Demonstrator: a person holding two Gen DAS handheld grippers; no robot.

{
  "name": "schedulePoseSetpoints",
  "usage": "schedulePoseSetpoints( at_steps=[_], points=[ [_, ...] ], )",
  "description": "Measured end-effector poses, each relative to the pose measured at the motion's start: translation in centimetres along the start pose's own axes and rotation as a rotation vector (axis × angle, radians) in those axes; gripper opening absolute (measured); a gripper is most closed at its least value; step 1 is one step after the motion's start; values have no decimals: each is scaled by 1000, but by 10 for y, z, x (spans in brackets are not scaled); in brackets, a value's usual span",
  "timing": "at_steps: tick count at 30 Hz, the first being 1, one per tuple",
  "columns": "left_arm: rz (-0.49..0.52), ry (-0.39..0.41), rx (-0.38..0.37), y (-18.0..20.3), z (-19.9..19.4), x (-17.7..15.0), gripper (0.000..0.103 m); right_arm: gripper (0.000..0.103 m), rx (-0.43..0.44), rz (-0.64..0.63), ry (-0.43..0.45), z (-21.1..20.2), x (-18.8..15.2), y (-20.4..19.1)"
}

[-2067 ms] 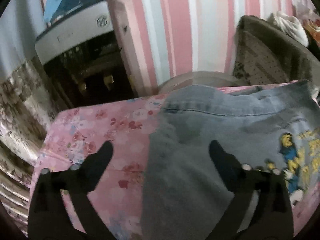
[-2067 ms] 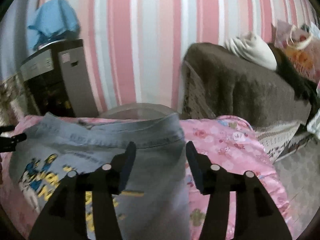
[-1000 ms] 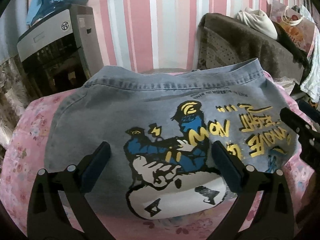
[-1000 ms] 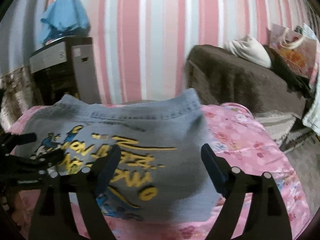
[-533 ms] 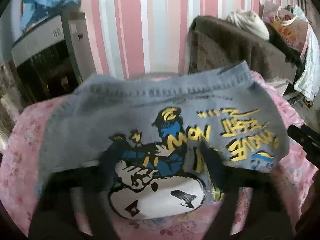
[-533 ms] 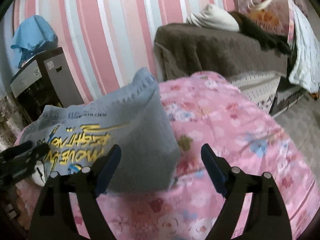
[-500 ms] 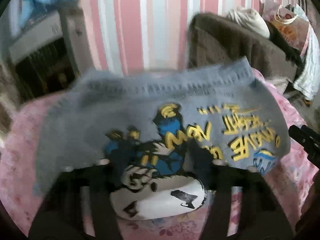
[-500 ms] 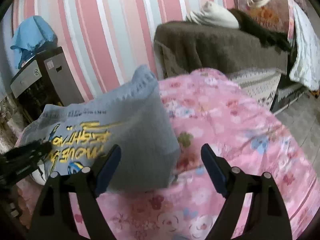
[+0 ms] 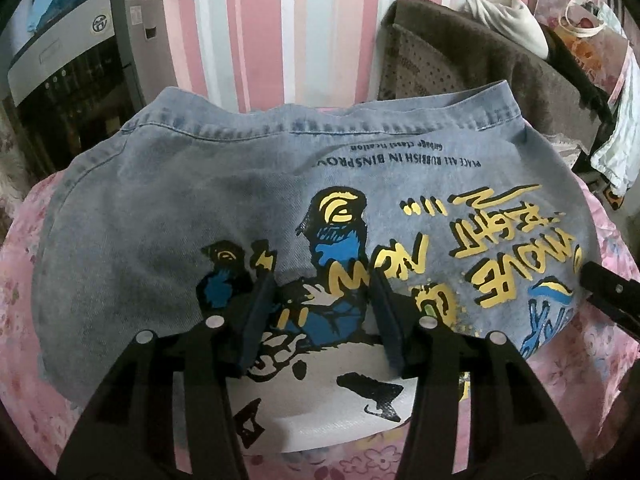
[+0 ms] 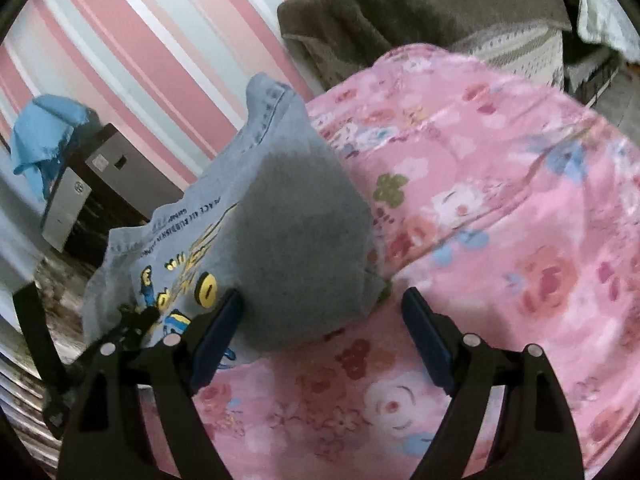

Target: Fold large clothes

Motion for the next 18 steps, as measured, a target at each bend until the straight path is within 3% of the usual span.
schedulePoseSetpoints(
  at_steps=[5,9,11,12,16,18],
  points=[
    [-4,-1,-3,-1,-1,-1,49,78,44,9,-14,20,6,-10],
    [2,0,2,0,0,-1,48,61,94,12,-32,32,7,-20],
    [-1,-2,0,0,0,0,48,60,110,7,-26,36,10,-24],
    [-1,-2,-1,0,0,0,48,52,129,3,-19,37,11,-27],
    [1,-2,-5,0,0,-2,48,31,175,-86,50,23,14,-43],
    [-1,-4,-7,-1,0,-2,48,28,199,-132,83,13,16,-50]
  ],
)
Point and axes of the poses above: each gripper's, at about its wrist camera, not at the fingertips, and z roughly the way its jaws point, y to its right, x to its top, the point moved 1 cm from there along z, roughly the way its jaws point, and after that the axes turned 13 degrees about y, right-handed, at the moved point
